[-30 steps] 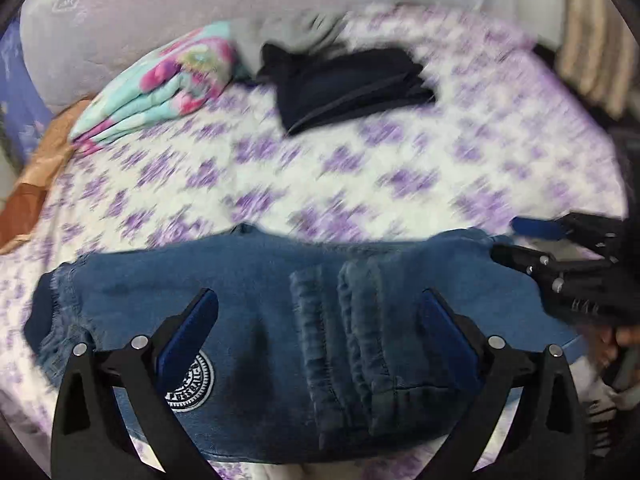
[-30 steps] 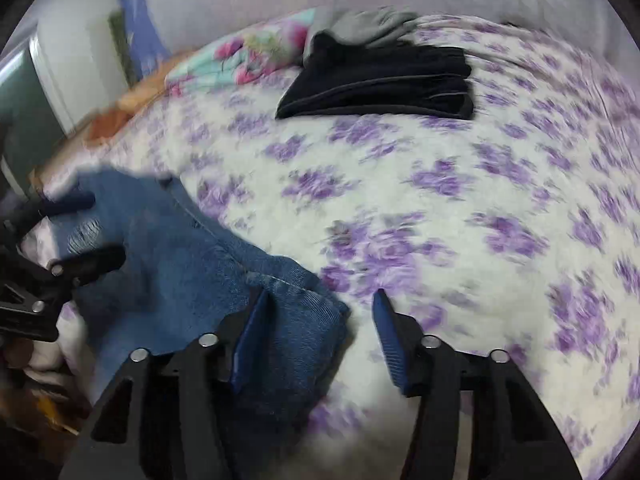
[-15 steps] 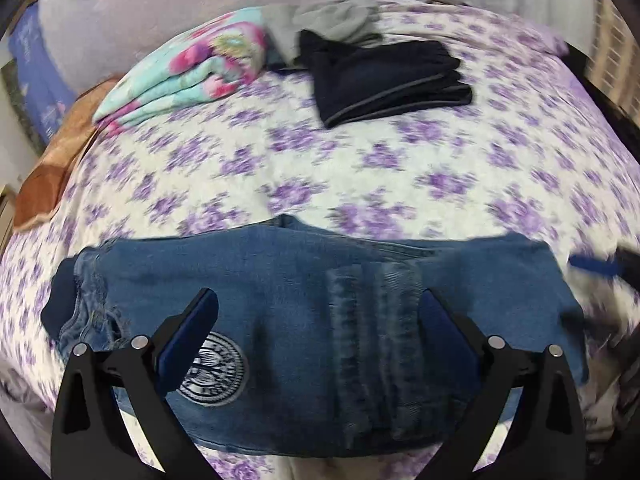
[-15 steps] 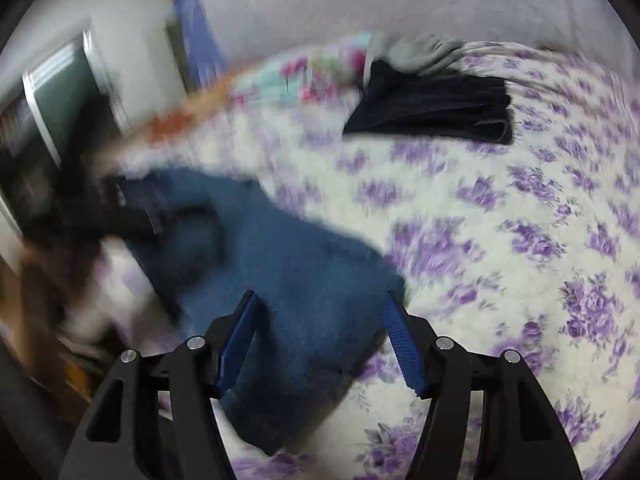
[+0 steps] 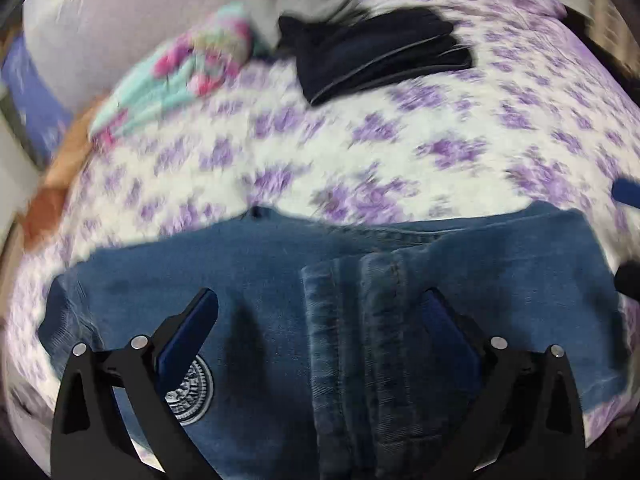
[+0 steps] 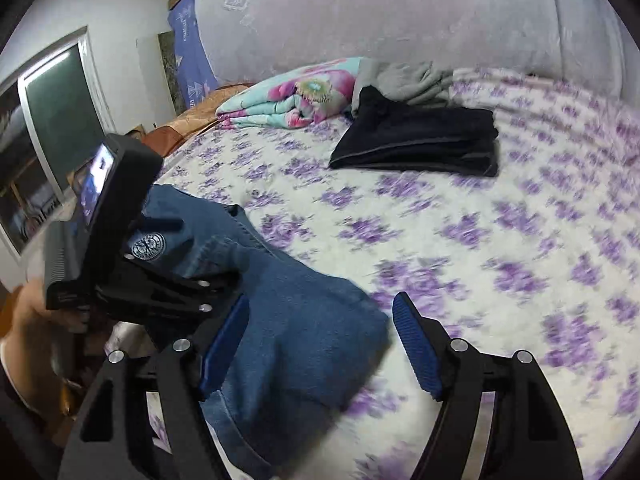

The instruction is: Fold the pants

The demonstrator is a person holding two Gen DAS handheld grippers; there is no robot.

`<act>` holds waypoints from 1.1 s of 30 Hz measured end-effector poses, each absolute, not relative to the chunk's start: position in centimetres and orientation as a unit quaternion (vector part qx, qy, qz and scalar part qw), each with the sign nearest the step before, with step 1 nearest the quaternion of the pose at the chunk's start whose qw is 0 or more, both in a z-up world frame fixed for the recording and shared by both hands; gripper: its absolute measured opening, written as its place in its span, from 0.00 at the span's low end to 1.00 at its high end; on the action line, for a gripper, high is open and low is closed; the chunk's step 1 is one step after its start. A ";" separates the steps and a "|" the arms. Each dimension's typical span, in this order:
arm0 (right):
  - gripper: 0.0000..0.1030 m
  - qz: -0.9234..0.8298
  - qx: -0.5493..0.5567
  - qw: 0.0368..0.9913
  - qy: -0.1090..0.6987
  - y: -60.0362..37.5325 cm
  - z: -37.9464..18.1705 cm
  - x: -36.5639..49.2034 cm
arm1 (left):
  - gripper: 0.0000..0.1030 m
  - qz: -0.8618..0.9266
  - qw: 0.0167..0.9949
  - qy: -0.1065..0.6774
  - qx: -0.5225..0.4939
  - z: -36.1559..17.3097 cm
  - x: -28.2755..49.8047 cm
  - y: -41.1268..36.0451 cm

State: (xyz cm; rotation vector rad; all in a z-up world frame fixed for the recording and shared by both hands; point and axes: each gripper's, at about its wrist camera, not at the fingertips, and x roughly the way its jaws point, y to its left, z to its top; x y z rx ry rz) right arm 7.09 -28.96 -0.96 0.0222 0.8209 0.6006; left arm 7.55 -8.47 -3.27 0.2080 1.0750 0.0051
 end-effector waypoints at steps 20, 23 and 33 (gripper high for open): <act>0.51 0.290 -0.168 0.860 0.386 -23.5 -4.6 3.8 | 0.96 -0.052 0.854 0.506 0.112 -4.7 5.0 -9.3; 0.59 0.321 -0.105 0.848 0.408 -25.0 -3.6 4.8 | 0.96 -0.084 0.845 0.529 0.018 -4.2 5.5 -6.5; 0.80 0.306 0.114 0.847 0.420 -32.5 -2.1 7.7 | 0.96 0.015 0.865 0.442 -0.236 3.6 0.5 11.8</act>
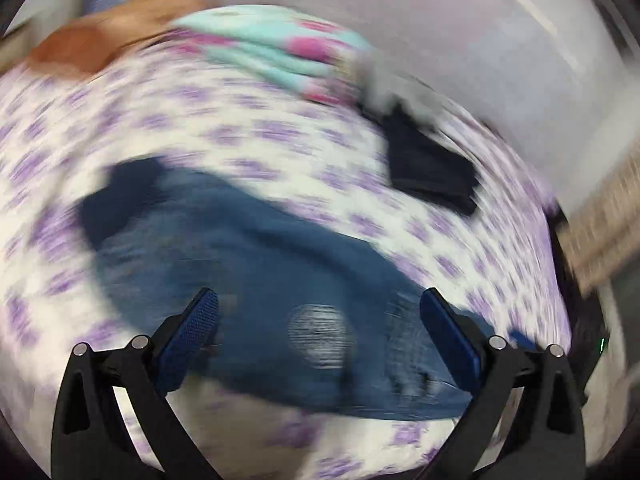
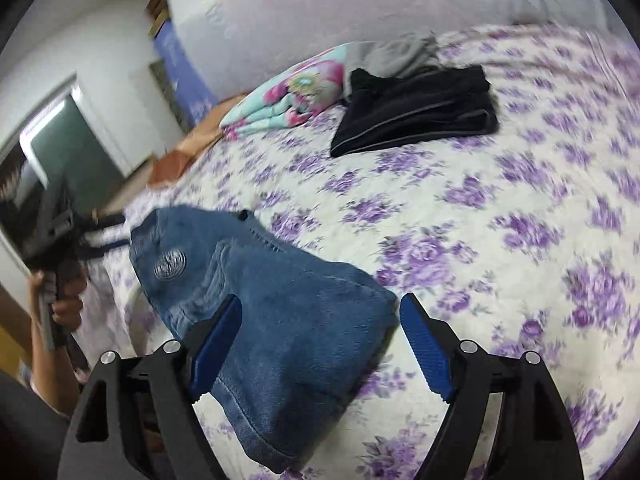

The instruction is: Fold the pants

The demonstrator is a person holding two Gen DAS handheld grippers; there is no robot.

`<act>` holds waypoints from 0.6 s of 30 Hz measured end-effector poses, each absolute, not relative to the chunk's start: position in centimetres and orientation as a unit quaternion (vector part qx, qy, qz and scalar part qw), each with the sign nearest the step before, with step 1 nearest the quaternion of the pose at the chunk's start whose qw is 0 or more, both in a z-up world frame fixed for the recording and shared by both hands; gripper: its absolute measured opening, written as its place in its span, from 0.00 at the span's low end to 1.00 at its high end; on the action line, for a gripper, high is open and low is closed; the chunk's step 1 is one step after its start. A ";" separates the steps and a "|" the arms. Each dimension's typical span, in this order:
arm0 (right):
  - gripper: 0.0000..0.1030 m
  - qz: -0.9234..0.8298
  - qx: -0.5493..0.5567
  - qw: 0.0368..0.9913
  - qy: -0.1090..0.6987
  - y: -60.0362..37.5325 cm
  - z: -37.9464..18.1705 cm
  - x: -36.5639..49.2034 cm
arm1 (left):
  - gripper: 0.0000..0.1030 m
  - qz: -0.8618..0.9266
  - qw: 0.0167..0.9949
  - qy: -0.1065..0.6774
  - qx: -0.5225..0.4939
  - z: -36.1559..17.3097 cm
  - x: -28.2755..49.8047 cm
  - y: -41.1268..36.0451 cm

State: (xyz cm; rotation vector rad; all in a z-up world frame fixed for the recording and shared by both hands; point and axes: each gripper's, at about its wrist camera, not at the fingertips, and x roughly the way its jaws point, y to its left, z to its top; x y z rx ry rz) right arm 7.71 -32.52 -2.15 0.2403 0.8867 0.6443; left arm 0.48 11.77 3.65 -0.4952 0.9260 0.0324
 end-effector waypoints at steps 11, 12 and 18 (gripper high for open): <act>0.81 0.317 0.113 0.838 0.430 -30.7 -2.9 8.4 | 0.94 0.073 0.827 0.468 -0.301 -2.8 -0.4 16.7; 0.81 0.317 0.112 0.837 0.431 -30.6 -3.0 8.4 | 0.94 0.054 0.829 0.464 -0.306 -3.0 0.6 16.8; 0.81 0.296 0.139 0.836 0.441 -31.2 -4.0 9.0 | 0.77 0.041 0.841 0.466 -0.273 -4.9 5.4 17.3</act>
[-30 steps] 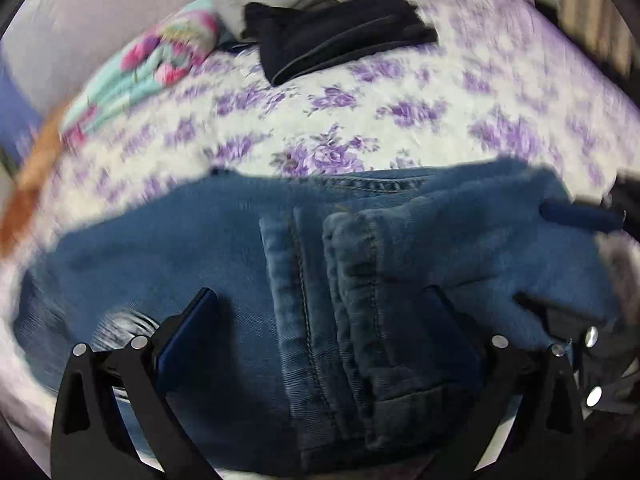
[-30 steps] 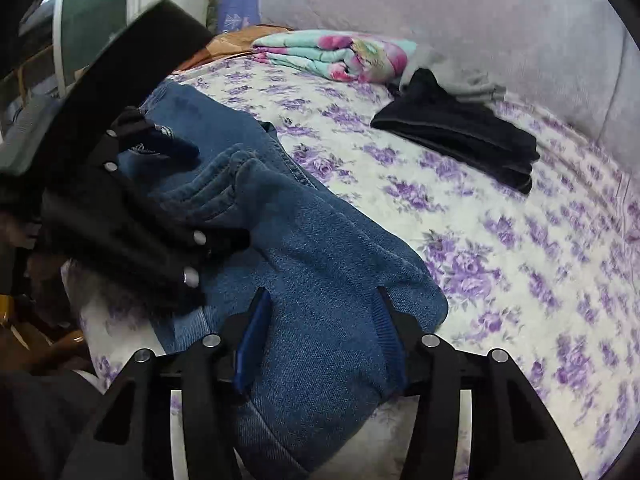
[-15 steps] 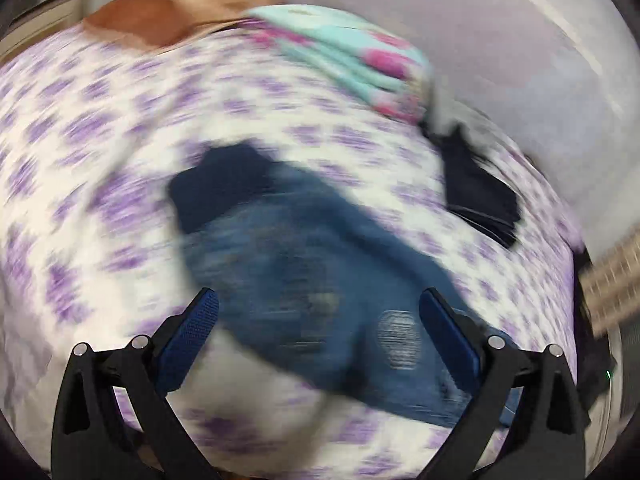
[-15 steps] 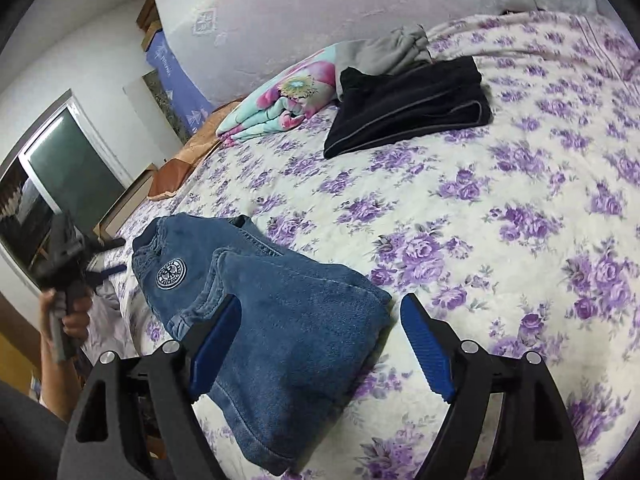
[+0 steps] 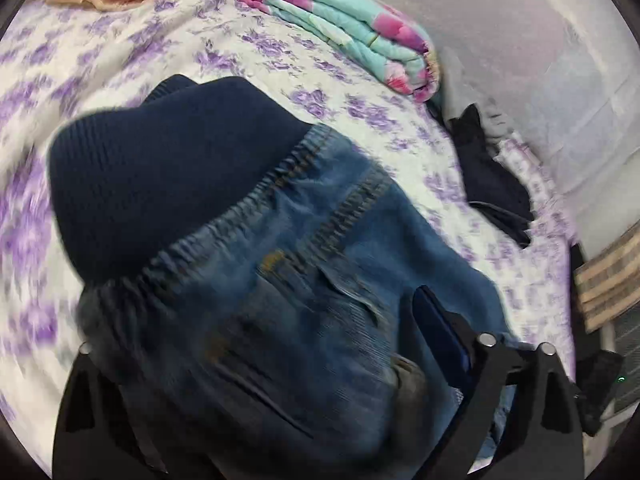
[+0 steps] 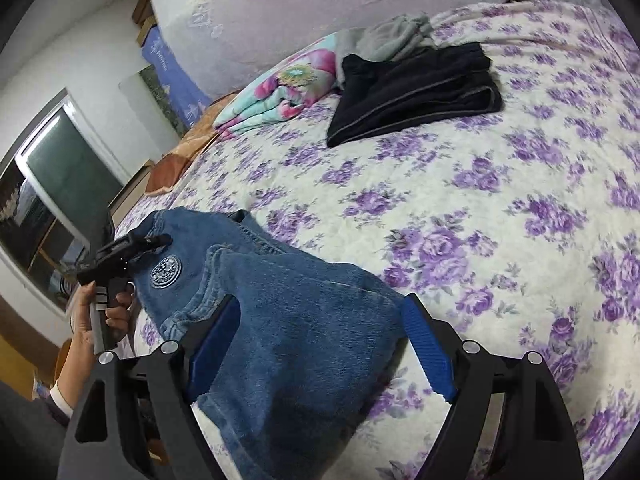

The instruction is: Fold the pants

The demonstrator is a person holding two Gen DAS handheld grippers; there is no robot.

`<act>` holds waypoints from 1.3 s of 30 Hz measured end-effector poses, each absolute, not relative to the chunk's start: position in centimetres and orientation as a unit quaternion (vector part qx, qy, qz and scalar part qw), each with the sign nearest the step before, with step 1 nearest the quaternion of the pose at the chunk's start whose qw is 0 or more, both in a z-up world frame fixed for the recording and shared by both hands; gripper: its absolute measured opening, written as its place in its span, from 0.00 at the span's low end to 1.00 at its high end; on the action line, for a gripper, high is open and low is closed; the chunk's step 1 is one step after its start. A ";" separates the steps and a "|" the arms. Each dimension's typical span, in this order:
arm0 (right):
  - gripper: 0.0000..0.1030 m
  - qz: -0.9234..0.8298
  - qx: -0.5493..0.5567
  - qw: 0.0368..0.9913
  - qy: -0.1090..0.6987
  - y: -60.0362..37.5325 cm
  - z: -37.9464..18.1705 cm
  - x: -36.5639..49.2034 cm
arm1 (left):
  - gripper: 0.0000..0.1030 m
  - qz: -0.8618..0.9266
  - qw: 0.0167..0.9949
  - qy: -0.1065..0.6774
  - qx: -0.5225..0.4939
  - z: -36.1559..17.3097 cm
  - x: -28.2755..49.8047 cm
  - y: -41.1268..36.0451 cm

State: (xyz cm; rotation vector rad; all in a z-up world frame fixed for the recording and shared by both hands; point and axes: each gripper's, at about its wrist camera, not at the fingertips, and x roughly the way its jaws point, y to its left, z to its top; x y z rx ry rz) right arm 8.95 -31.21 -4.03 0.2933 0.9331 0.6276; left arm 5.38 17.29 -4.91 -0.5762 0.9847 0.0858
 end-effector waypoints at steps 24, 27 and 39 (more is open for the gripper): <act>0.84 0.248 0.225 0.846 0.415 -39.1 -3.6 8.0 | 0.59 -0.140 0.857 0.428 0.249 2.4 1.2 -16.1; 0.85 0.262 0.242 0.838 0.413 -39.1 -3.6 8.5 | 0.89 -0.170 0.858 0.434 0.217 2.5 0.3 -16.8; 0.92 0.346 0.285 0.800 0.399 -36.4 0.2 10.3 | 0.95 -0.159 0.918 0.363 0.000 10.4 -0.4 -6.9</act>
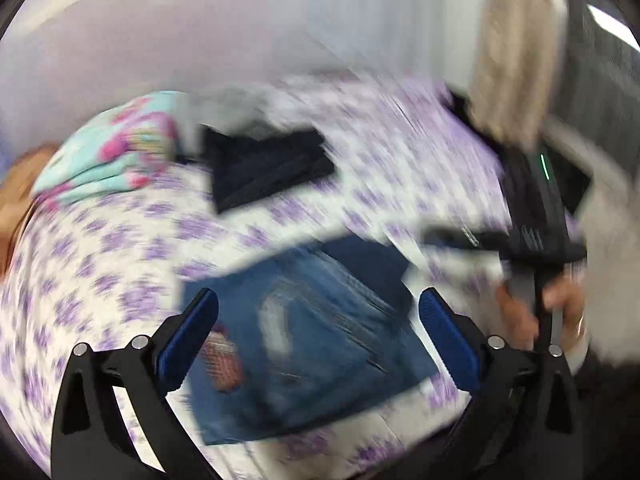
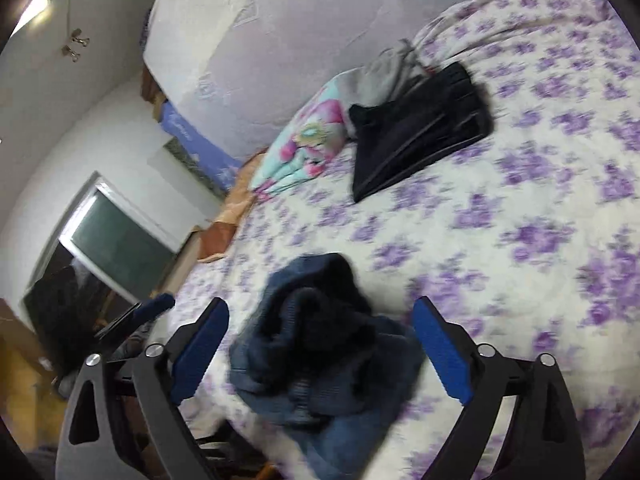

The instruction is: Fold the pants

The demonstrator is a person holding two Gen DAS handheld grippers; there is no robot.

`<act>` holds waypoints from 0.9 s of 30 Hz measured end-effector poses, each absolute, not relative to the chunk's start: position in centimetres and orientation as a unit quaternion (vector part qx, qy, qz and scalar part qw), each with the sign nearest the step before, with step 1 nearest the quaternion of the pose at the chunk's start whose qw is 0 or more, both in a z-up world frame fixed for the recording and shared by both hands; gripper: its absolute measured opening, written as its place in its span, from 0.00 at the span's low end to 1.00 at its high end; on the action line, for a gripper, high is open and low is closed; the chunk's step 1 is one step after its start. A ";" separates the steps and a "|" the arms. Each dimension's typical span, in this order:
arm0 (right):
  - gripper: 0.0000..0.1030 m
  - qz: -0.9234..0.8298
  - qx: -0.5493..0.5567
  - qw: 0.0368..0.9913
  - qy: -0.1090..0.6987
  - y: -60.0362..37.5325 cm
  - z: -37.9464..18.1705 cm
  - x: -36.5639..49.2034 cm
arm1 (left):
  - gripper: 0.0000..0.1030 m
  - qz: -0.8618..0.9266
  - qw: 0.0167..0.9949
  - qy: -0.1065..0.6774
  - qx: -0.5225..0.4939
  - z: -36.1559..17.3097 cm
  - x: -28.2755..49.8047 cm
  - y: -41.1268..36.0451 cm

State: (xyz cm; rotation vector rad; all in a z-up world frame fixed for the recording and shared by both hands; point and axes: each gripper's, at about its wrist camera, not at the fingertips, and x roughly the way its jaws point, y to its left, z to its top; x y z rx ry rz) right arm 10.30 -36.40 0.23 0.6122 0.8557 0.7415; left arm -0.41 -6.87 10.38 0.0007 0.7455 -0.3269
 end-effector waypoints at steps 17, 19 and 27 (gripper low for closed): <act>0.26 0.399 0.204 0.784 0.429 -30.6 2.5 7.8 | 0.96 -0.038 0.879 0.475 -0.032 -0.1 5.2 -1.3; 0.28 0.378 0.216 0.773 0.461 -31.5 1.0 7.3 | 0.96 -0.053 0.876 0.479 -0.029 -0.2 5.4 -1.3; 0.47 0.327 0.172 0.795 0.482 -32.3 -0.2 6.9 | 0.96 -0.077 0.846 0.525 -0.060 -3.1 7.2 -1.0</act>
